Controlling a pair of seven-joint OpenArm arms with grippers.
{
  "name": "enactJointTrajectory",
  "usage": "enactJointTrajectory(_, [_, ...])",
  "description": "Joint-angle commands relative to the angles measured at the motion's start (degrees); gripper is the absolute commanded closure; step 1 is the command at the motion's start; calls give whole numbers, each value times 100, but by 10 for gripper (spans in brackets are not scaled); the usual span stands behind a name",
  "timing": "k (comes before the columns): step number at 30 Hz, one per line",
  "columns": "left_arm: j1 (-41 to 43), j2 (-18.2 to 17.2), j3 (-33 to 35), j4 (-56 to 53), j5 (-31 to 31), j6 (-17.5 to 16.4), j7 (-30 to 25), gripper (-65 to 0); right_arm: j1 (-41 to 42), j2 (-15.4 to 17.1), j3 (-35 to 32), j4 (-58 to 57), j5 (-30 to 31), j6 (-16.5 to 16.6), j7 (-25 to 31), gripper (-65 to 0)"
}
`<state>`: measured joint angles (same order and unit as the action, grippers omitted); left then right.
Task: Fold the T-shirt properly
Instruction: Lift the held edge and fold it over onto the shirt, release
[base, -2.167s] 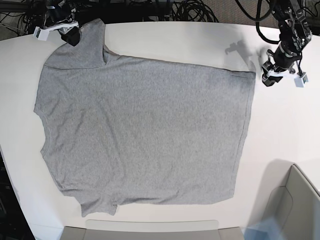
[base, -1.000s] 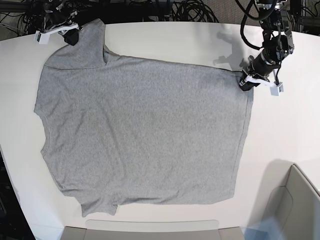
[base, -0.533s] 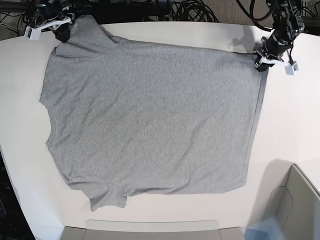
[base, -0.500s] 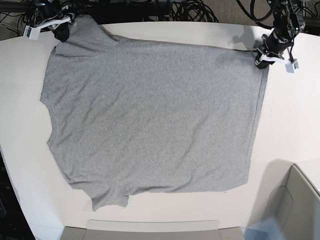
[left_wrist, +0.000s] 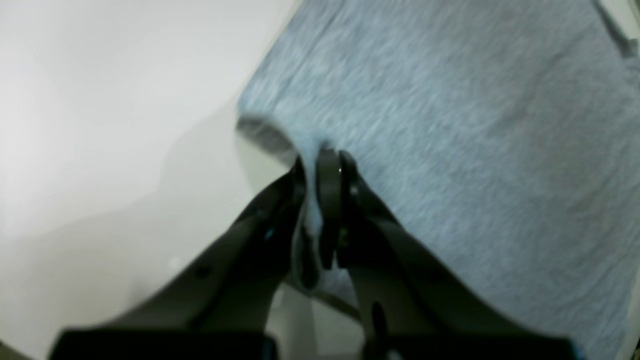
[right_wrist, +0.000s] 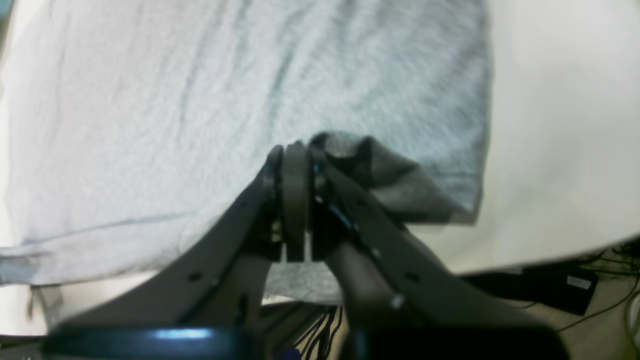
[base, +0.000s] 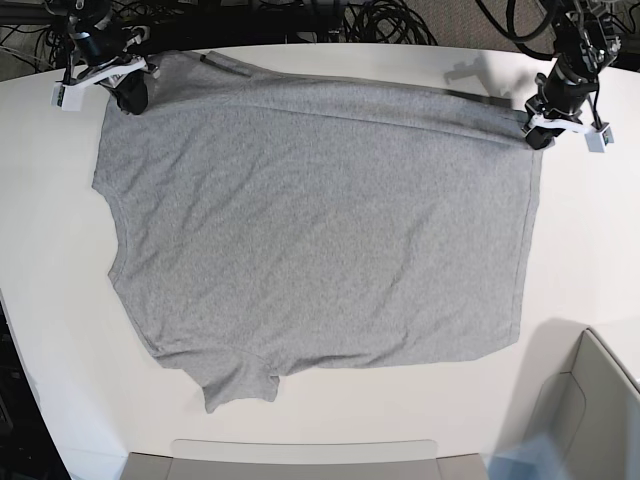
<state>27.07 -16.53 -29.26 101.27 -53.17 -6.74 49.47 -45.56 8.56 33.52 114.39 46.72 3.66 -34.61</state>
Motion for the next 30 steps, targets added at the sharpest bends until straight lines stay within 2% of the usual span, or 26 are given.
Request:
enactJointTrajectory(1, [23,-74,-59,92,-42,-16,-81,0,15,116,11,100,-79,51,28,0])
enactJointTrajectory(4, [-118,-83,-50,92,-33,-16,-81,0,270,116,2,100,-386,51,-16,0])
enactJointTrajectory(11, [-514,-83,-6,57,-24,-7,-64,0,604,265,2,100,-457,51,-16,0])
enactJointTrajectory(17, [-1340,-74,-6,-470,-15,-7,622,0,1088,494,-95,56,-465,51,-25,0])
enactJointTrajectory(19, [-1569,-83,-6,-699,-15,-7,657,0,1255,520,-244,56,-720,51,-25,0])
enactJointTrajectory(25, [-1973,-92,2,-1050,-15,-7,666,0,1932,476,-886,-41,-2118,51,-25,0])
enactJointTrajectory(30, [-2325,-109,2,-1604,-15,-7,666,0,2407,476,-1000,-331,-2241,51,-25,0])
